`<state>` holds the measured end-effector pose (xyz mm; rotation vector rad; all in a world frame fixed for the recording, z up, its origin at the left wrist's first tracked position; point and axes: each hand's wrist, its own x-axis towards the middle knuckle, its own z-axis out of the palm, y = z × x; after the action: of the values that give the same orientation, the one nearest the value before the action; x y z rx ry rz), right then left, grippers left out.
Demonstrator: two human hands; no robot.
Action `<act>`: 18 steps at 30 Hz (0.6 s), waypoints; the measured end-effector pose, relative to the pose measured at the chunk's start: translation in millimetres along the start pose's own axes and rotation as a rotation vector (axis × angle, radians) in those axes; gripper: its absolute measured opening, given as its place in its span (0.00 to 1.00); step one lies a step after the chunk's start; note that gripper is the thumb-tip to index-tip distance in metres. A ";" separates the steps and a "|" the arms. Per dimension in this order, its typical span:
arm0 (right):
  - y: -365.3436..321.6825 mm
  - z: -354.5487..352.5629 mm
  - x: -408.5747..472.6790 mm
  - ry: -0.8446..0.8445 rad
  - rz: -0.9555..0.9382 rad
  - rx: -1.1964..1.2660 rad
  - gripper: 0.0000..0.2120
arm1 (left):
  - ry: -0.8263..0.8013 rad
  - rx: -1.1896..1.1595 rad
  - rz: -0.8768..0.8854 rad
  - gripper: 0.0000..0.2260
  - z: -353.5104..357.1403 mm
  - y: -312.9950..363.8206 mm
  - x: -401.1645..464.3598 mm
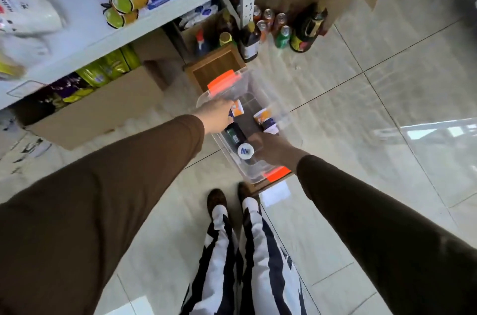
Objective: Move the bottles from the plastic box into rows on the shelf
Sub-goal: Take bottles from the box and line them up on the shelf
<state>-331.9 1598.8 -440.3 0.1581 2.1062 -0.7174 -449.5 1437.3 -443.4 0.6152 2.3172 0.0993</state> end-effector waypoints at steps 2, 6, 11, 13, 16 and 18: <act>3.1 9.9 15.3 -0.005 -0.030 0.009 0.27 | -0.023 0.073 -0.006 0.21 11.0 -0.8 11.5; 7.3 27.2 38.0 -0.028 -0.074 -0.120 0.33 | -0.011 0.226 -0.040 0.21 24.8 0.1 26.5; 16.2 37.0 47.4 -0.013 -0.089 -0.172 0.27 | -0.020 0.299 -0.064 0.23 33.1 5.6 41.5; 20.2 34.0 47.5 -0.016 -0.067 -0.138 0.26 | -0.028 0.307 -0.049 0.20 32.7 4.8 46.2; 27.3 24.9 48.3 0.019 -0.043 -0.080 0.25 | -0.019 0.245 -0.011 0.20 33.5 -0.1 55.0; 32.8 18.5 50.6 0.052 -0.019 -0.110 0.23 | -0.037 0.206 0.025 0.19 37.2 -2.2 63.2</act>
<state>-337.6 1608.4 -502.4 0.0974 2.1936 -0.6132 -464.8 1460.5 -511.3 0.7425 2.3011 -0.1397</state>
